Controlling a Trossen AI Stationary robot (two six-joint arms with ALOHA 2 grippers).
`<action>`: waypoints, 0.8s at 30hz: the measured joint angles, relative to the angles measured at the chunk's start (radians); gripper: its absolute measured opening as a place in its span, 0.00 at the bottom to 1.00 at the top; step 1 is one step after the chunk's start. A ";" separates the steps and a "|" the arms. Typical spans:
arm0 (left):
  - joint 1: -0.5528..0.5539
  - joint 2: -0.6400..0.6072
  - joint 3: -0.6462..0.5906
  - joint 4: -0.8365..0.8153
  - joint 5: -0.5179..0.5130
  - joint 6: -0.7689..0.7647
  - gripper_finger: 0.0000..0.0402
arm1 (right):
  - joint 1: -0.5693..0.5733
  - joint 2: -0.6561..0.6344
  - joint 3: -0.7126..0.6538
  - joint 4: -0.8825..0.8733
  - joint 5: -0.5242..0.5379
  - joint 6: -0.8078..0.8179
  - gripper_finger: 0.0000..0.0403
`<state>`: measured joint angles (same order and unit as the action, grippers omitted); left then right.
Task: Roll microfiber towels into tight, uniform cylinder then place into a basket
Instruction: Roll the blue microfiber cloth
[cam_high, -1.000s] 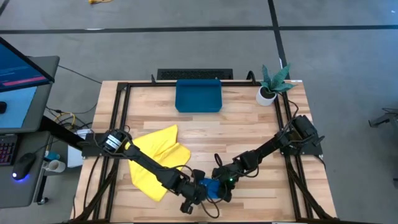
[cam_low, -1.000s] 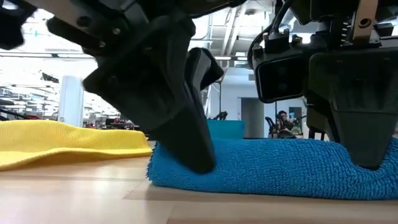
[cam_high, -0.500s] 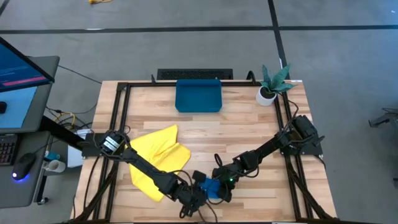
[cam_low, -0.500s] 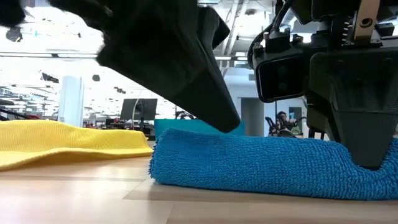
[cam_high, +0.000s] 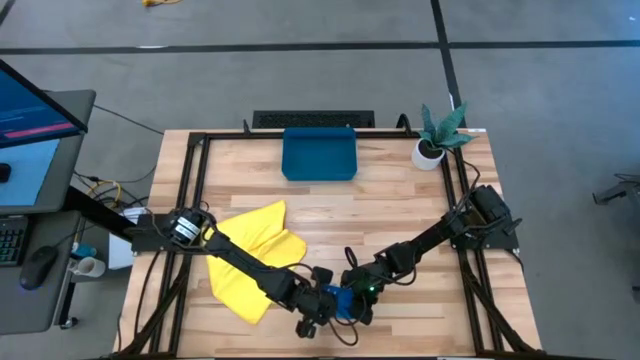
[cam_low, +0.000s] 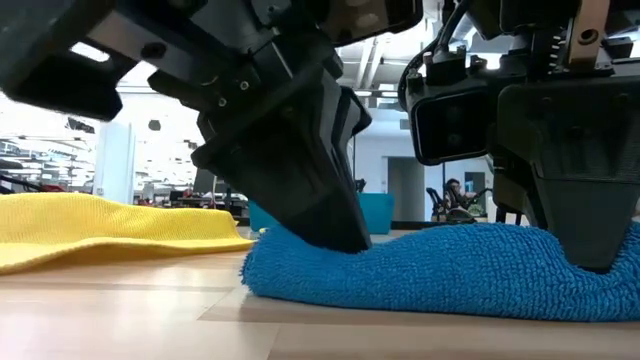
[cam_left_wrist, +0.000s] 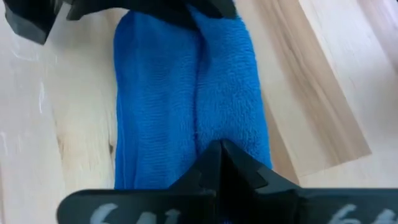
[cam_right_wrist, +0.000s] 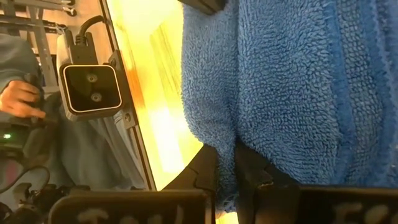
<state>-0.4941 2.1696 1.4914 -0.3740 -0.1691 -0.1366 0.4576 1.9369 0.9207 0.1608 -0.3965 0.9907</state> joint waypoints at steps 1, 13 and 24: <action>0.002 0.002 0.000 -0.011 0.001 -0.009 0.00 | 0.000 0.000 0.000 0.001 -0.001 0.000 0.10; 0.008 0.015 -0.001 -0.026 0.008 -0.183 0.00 | 0.005 0.000 -0.001 -0.004 -0.002 -0.030 0.24; 0.010 0.015 -0.003 -0.024 0.019 -0.344 0.00 | -0.019 -0.053 -0.001 -0.103 -0.011 -0.075 0.40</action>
<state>-0.4843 2.1849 1.4883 -0.3976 -0.1497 -0.4810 0.4385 1.8839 0.9197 0.0576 -0.4070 0.9158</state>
